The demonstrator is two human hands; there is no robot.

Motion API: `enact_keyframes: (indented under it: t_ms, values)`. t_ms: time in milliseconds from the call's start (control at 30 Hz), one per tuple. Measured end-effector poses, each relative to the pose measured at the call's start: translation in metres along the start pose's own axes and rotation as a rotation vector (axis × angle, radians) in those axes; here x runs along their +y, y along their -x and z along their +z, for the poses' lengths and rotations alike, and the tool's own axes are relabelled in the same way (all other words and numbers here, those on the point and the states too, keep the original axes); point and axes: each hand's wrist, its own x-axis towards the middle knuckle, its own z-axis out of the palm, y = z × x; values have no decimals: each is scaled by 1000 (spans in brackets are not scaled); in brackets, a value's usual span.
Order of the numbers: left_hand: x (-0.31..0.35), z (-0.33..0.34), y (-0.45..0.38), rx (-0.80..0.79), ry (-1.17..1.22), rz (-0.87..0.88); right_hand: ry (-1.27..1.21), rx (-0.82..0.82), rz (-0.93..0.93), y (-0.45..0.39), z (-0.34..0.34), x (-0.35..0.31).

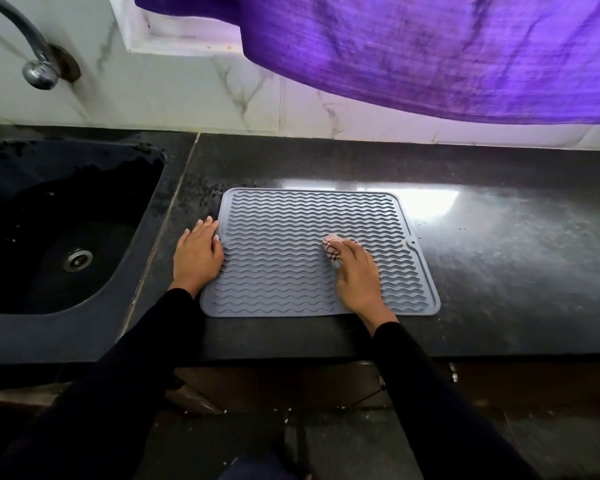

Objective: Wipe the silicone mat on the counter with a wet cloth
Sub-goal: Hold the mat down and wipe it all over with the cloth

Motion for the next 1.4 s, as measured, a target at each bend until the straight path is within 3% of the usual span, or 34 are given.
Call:
enact_keyframes:
  t_ms: [133,167,267,367,433,800,867,933,1000,1067,1133,1200,1300,1400]
  values:
    - [-1,-4,2,-23,16,12,-704,-9,318,-17,-13,-3]
    - [-1,-5,2,-27,17,12,-750,17,357,-18,-16,-5]
    - [0,-5,2,-33,3,15,-450,54,195,-1,-12,-31]
    - [-1,-5,2,-33,-5,22,-95,-90,43,24,10,-57]
    - [-2,-4,2,-35,-17,29,141,-97,-49,33,21,-59]
    - [-3,1,0,-41,-51,29,187,-211,-29,25,18,-59]
    - [-2,-1,1,-55,-40,27,40,-266,11,18,13,-58]
    - [-2,-4,2,-79,-31,29,-340,-272,129,10,1,-61]
    - [-2,-6,3,-110,-34,31,-890,-206,394,0,-17,-66]
    - [-1,-8,6,-135,-48,36,-1214,-69,630,-7,-26,-71]
    - [0,-8,10,-145,-63,43,-1087,15,598,-5,-23,-84]
    - [-1,-7,14,-138,-69,44,-683,64,298,5,-4,-98]
    - [-1,-7,16,-134,-67,42,-19,-78,-7,27,33,-105]
    - [-2,-5,16,-130,-78,40,177,-84,-79,33,42,-100]
